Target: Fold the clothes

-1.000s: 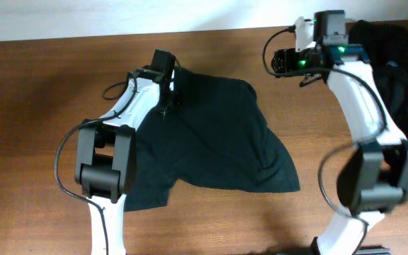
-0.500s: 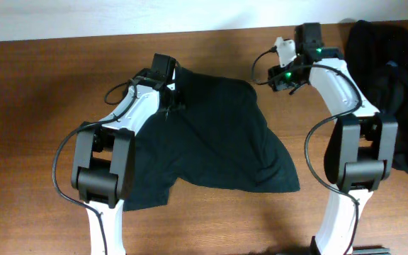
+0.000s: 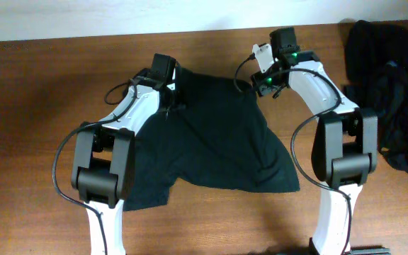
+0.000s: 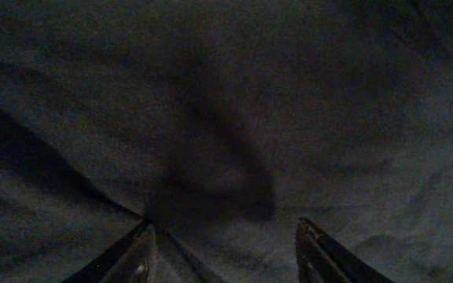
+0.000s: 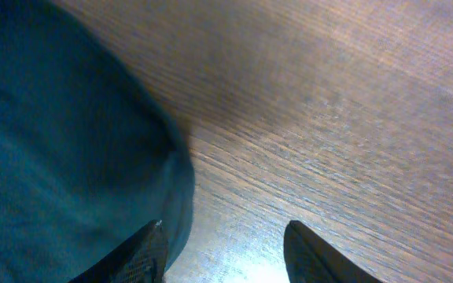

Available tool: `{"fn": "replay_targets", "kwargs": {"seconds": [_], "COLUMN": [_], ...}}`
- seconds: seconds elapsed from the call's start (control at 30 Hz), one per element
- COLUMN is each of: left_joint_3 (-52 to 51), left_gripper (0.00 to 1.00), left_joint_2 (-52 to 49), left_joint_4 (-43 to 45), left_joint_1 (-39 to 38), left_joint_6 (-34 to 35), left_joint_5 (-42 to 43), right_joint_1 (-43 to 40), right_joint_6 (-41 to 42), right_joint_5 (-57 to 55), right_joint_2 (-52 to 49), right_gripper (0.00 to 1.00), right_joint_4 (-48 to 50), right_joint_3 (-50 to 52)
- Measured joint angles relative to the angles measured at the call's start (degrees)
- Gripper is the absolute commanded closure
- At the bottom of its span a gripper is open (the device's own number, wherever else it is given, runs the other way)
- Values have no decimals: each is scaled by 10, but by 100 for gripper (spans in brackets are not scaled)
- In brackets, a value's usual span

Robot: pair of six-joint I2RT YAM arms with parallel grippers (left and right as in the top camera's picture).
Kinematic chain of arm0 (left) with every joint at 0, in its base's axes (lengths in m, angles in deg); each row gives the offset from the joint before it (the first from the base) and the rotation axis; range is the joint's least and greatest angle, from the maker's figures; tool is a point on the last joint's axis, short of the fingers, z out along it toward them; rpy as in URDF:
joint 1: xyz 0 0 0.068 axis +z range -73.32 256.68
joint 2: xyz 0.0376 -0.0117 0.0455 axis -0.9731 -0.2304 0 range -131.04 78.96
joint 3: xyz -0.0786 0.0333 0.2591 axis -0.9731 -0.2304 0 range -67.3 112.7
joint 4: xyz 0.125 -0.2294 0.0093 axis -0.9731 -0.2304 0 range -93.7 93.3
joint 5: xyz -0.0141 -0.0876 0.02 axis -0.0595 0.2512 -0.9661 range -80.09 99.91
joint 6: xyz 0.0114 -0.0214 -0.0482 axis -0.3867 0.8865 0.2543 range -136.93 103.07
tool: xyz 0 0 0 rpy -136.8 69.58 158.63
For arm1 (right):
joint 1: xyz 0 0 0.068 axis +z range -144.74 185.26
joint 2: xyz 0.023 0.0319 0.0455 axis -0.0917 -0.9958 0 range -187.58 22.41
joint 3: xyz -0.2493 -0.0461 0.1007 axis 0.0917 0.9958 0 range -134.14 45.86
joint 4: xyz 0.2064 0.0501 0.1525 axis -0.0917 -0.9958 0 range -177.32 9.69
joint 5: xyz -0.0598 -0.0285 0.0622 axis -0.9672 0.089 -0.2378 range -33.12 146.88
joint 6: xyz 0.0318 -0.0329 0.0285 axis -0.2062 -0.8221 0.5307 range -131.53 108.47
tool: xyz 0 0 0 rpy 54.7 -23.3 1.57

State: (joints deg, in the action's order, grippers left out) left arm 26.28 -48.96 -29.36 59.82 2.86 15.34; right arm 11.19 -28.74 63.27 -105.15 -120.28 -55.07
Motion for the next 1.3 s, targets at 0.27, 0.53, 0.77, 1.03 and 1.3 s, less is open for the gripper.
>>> {"fn": "replay_targets", "kwargs": {"seconds": [0.27, 0.53, 0.77, 1.03, 1.3], "left_joint_3": [0, 0, 0, 0, 0], "left_gripper": [43, 43, 43, 43, 43], "left_joint_2": [0, 0, 0, 0, 0], "left_joint_4": [0, 0, 1, 1, 1], "left_joint_1": [0, 0, 0, 0, 0], "left_joint_6": [0, 0, 0, 0, 0], "left_joint_5": [0, 0, 0, 0, 0], "right_joint_1": [0, 0, -1, -1, -1], "right_joint_6": [0, 0, 3, 9, 21], "right_joint_5": [-2, -2, 9, 30, 39], "right_joint_2": [-34, -34, -34, -34, -42], "right_gripper": [47, 47, 47, 49, 51], "right_joint_4": [2, -1, -40, -40, -40], "right_joint_3": [0, -1, -43, -52, -52]}}
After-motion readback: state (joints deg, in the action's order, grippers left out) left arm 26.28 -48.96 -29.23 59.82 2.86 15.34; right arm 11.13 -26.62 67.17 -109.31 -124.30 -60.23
